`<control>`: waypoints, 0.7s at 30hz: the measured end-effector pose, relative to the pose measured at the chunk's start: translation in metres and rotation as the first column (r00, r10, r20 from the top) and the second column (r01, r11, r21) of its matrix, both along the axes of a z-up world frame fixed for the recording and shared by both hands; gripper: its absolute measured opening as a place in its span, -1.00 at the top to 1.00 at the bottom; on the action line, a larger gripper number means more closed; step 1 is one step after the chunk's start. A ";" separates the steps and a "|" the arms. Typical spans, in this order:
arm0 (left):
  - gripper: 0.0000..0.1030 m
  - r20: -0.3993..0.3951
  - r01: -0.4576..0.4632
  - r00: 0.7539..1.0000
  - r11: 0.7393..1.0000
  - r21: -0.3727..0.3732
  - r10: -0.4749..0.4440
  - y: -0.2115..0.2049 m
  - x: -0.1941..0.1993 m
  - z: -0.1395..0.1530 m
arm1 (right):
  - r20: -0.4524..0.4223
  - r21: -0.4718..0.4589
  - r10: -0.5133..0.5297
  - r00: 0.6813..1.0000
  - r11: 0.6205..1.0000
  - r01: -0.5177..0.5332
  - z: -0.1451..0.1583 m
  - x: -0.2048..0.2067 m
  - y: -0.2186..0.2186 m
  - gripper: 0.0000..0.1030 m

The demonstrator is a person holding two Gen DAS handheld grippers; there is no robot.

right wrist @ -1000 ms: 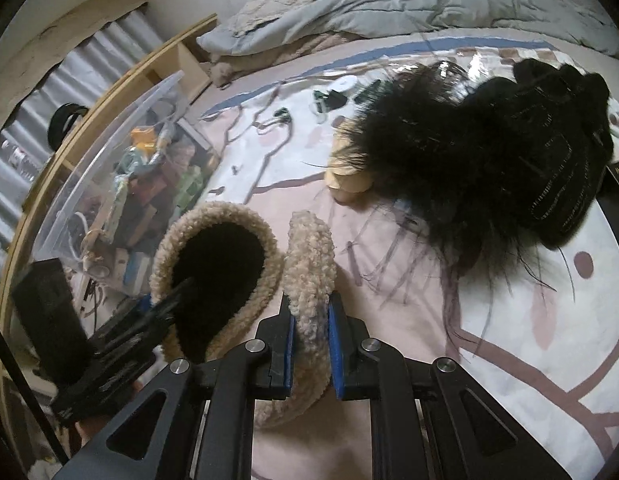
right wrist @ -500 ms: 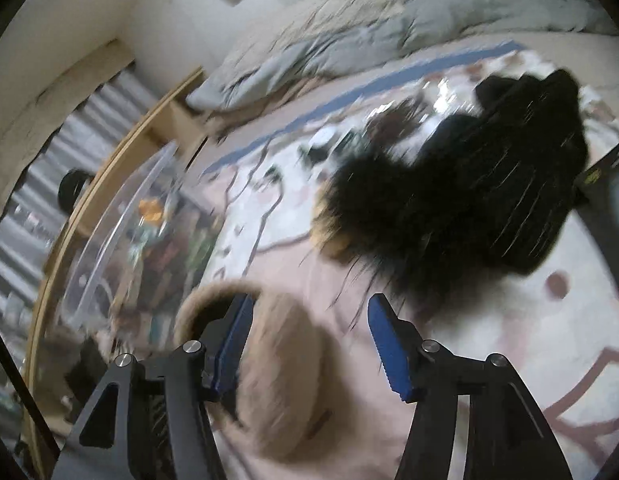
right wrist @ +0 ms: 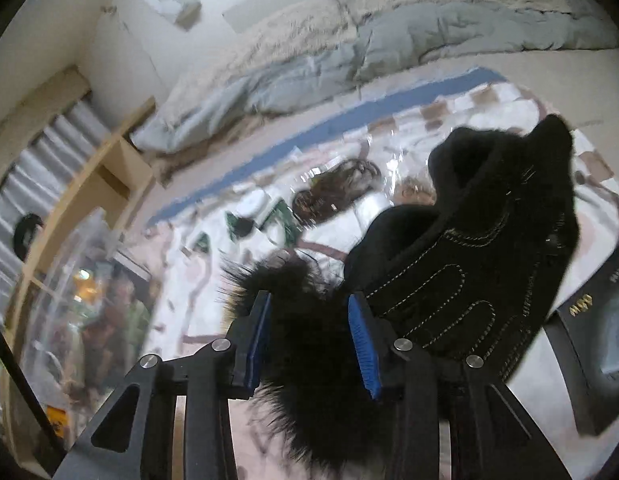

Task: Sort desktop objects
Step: 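Grasp the black feather boa with the right tool while the left tool holds the earmuff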

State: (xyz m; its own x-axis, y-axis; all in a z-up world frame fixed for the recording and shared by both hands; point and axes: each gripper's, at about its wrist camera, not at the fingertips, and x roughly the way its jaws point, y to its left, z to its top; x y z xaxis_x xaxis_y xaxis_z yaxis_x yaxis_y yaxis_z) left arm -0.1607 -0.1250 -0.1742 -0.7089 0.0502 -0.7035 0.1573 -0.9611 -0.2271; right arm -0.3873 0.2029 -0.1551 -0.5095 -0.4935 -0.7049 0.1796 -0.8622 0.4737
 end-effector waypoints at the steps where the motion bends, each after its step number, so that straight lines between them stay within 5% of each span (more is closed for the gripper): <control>1: 0.63 0.001 -0.002 1.000 1.000 -0.001 0.002 0.000 0.000 0.000 | 0.010 0.011 0.022 1.000 1.000 -0.022 -0.008 -0.002 -0.005 0.23; 12: 0.63 0.001 -0.072 0.997 0.997 0.008 0.072 -0.014 0.006 0.000 | -0.085 0.186 0.324 0.942 0.934 -0.304 -0.003 0.044 -0.055 0.31; 21: 0.63 0.003 -0.065 0.998 0.998 0.015 0.065 -0.014 0.009 0.001 | -0.069 0.119 0.511 0.857 0.857 -0.502 -0.005 0.080 -0.096 0.31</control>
State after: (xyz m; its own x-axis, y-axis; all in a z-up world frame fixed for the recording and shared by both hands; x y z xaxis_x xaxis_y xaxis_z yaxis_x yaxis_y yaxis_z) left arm -0.1514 -0.1392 -0.1734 -0.7095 0.0148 -0.7045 0.2193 -0.9455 -0.2407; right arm -0.3076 0.1070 -0.1600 -0.2736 -0.6359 -0.7217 0.6433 -0.6788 0.3542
